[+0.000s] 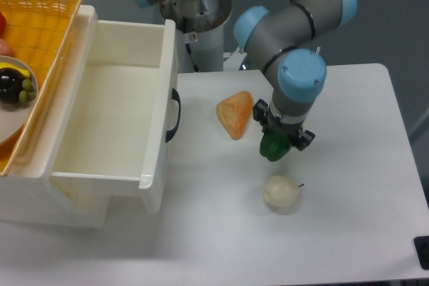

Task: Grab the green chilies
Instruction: 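Raise the held green pepper higher above the table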

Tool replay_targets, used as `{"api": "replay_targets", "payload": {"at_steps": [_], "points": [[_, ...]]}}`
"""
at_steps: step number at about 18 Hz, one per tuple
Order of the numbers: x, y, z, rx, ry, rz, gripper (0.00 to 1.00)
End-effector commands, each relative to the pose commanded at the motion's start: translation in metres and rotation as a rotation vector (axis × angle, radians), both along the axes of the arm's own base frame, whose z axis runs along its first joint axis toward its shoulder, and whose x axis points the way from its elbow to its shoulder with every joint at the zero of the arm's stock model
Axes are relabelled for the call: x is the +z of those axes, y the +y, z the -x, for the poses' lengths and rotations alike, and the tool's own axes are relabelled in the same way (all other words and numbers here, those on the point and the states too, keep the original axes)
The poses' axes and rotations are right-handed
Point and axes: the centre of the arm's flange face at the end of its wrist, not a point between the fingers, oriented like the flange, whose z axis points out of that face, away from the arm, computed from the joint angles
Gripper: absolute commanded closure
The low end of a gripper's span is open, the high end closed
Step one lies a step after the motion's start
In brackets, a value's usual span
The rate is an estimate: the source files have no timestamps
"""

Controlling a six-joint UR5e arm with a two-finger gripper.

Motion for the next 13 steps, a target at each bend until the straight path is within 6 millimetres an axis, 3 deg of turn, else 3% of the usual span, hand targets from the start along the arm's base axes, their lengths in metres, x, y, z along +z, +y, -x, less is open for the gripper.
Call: {"api": "replay_targets", "payload": {"at_steps": [13], "points": [[0.016, -0.007, -0.010, -0.009, -0.011, -0.011, 0.61]]}}
